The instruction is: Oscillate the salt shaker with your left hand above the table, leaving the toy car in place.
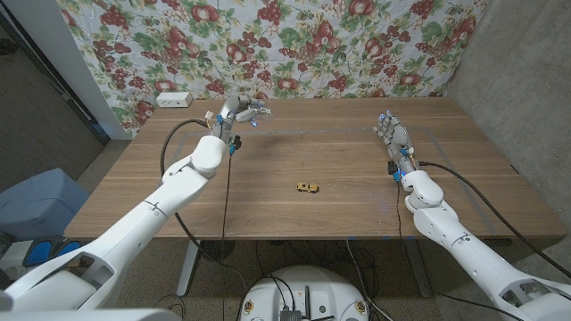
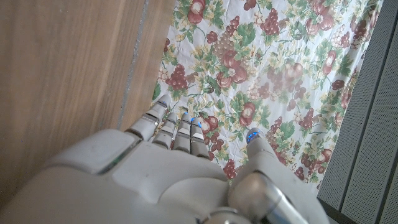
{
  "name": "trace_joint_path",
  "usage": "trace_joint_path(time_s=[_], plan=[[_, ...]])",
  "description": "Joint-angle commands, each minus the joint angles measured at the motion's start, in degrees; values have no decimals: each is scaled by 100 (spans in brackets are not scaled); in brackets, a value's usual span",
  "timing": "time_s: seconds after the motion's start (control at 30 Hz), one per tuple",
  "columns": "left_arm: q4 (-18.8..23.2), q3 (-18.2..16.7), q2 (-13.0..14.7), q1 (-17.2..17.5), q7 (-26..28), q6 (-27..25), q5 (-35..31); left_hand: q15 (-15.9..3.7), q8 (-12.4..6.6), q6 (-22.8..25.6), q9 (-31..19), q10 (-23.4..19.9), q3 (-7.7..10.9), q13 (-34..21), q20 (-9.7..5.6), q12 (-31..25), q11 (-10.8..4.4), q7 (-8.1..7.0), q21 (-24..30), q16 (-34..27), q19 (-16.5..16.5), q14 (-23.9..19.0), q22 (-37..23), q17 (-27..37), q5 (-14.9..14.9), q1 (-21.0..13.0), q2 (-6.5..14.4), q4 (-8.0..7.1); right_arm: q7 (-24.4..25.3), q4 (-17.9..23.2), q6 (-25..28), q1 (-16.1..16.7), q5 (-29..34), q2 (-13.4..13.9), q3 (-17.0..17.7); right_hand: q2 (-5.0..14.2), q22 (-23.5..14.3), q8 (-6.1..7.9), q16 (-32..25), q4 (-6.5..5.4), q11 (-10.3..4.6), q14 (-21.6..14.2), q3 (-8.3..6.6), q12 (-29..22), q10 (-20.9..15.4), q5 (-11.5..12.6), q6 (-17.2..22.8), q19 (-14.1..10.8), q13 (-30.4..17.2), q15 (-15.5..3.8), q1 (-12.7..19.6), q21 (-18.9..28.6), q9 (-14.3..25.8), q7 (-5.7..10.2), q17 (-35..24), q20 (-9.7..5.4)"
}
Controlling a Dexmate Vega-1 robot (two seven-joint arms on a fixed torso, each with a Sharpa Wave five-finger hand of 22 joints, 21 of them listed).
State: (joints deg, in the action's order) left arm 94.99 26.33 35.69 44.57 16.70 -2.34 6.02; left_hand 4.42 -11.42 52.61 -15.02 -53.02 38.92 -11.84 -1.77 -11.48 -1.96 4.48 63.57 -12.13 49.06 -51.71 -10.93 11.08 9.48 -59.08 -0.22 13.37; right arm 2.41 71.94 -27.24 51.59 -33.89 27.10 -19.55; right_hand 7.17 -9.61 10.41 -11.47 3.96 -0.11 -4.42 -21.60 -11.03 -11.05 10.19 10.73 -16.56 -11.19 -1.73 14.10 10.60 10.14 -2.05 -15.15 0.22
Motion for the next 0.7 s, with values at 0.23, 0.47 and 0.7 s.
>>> trace_joint_path(time_s=[0.23, 0.47, 0.7], plan=[[351, 493, 645, -650, -1459, -1242, 239, -1807, 2, 8, -24, -38, 389, -23, -913, -36, -16, -14, 52, -55, -472, -1761, -2, 11, 29, -881, 948, -317, -12, 56, 21, 52, -17, 27, 10, 12, -13, 36, -40, 27, 14, -52, 7, -22, -24, 14, 43, -42, 5, 20, -56, 37, 4, -11, 10, 2], [327, 466, 641, -590, -1344, -1109, 279, -1807, 2, 7, -26, -41, 395, -23, -907, -37, -9, -3, 76, -55, -483, -1760, 2, 12, 30, -878, 948, -317, 19, 113, 51, 49, 14, 44, 3, 17, -13, 37, -44, 32, -1, -53, 12, -21, -24, 13, 46, -45, 5, 24, -63, 38, 4, -13, 20, 4], [218, 375, 500, -417, -877, -679, 193, -1807, 2, 8, -27, -52, 400, -23, -906, -41, 0, -8, 95, -56, -494, -1760, 5, 12, 31, -875, 949, -317, 78, 203, 98, 102, 26, 78, 17, 23, -13, 36, -52, 37, 2, -63, 17, -24, -34, 12, 43, -55, 5, 53, -72, 41, 4, -11, 29, 14]])
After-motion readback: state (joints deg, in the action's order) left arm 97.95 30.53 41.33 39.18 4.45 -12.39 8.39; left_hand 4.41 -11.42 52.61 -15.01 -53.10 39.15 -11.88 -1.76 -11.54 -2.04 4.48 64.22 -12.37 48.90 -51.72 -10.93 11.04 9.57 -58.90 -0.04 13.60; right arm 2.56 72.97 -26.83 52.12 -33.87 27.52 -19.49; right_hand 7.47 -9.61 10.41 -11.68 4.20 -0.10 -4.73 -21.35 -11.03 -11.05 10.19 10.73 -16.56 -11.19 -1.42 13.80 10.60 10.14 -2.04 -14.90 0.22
